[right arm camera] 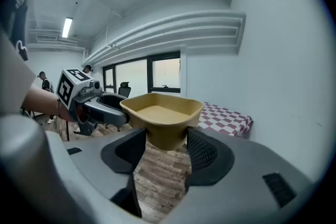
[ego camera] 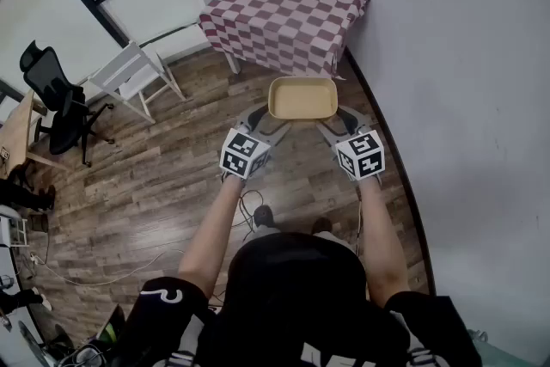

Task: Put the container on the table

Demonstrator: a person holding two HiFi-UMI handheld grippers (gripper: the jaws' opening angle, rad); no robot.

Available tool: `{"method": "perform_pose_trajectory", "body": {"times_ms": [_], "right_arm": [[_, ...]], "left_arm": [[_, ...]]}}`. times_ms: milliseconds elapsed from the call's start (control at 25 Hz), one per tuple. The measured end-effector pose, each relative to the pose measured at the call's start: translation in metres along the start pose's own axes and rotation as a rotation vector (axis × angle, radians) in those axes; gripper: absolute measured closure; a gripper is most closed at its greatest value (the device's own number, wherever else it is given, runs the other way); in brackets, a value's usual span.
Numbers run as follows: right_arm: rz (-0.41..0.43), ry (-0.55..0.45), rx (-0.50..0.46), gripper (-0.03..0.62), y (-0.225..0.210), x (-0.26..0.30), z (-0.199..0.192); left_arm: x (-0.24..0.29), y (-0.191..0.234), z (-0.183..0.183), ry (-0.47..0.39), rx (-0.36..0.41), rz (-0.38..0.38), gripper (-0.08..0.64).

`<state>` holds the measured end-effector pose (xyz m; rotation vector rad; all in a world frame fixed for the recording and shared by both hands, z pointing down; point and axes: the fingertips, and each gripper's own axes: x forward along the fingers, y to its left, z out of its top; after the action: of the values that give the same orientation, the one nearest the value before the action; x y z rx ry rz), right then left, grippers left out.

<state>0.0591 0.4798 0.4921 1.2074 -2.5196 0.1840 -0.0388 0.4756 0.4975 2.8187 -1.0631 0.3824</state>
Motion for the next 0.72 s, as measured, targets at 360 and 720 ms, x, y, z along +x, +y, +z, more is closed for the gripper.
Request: {"method": "perform_pose_trajectory", "body": {"times_ms": [360,720], "right_arm": [[-0.043,0.013,-0.009,0.333,0.027,0.030,0.010],[-0.062,0.043,-0.010,0.331,0.058,0.059,0.015]], "left_arm": [[-0.021,0.036,-0.010,-0.012,0.006,-0.033,0.268],[-0.046,0.066,-0.026,-0.021,-0.026,-0.056,0.268]]}}
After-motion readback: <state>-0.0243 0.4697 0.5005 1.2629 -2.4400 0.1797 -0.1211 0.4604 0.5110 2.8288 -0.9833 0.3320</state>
